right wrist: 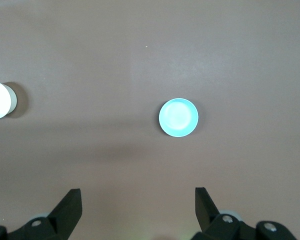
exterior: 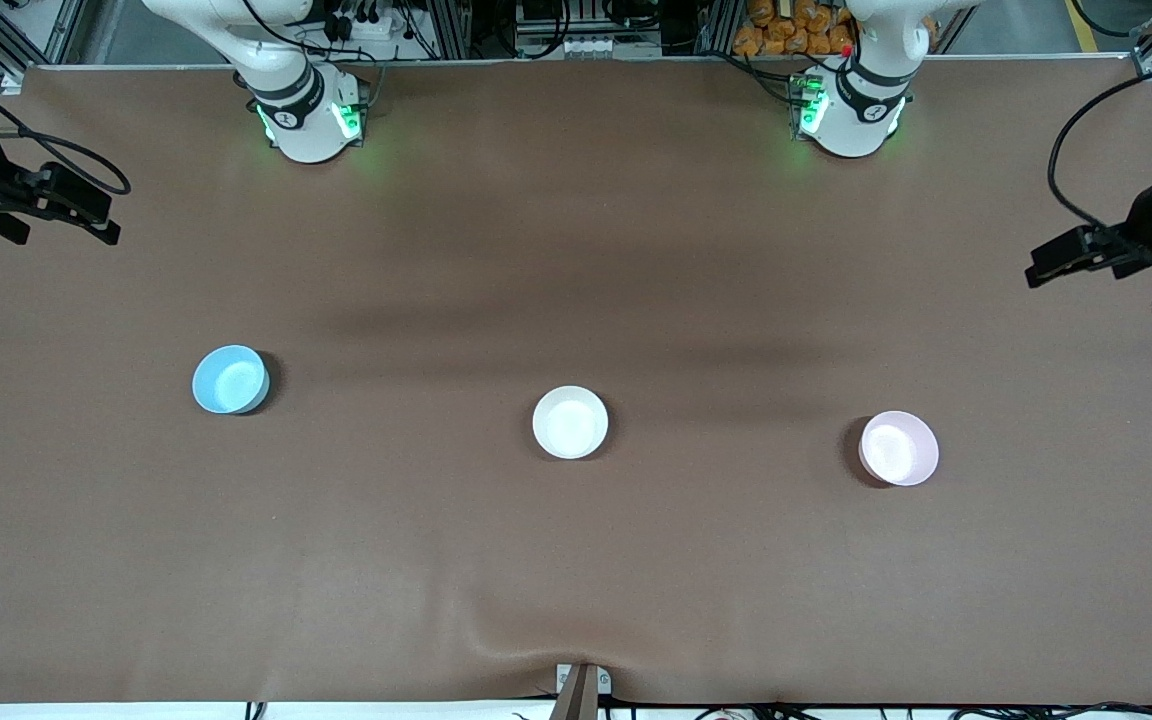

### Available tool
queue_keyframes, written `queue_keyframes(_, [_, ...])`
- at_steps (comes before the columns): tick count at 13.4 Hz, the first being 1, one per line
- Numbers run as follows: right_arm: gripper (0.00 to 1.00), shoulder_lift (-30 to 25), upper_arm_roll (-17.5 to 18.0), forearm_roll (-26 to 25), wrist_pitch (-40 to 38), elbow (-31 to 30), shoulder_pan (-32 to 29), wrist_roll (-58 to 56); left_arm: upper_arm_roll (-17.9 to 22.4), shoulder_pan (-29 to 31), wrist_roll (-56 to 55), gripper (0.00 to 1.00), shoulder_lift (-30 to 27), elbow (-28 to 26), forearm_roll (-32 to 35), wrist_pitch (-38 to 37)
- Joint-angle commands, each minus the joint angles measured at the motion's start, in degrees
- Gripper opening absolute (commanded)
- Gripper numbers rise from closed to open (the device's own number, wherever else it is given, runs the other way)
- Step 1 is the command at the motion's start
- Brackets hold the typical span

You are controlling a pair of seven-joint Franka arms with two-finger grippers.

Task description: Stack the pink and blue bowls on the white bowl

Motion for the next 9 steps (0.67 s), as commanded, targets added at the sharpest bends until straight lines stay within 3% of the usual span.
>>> queue_keyframes(1, [1.0, 0.5, 0.4, 1.14, -0.9, 1.02, -0.95, -0.44, -0.38, 0.49, -0.77, 1.0, -0.58, -5.18, -0.74, 5.32])
queue_keyframes(9, [1.0, 0.5, 0.4, 1.32, -0.98, 1.02, -0.95, -0.44, -0.38, 1.8, 0.73, 1.0, 14.79, -6.43, -0.47, 20.26])
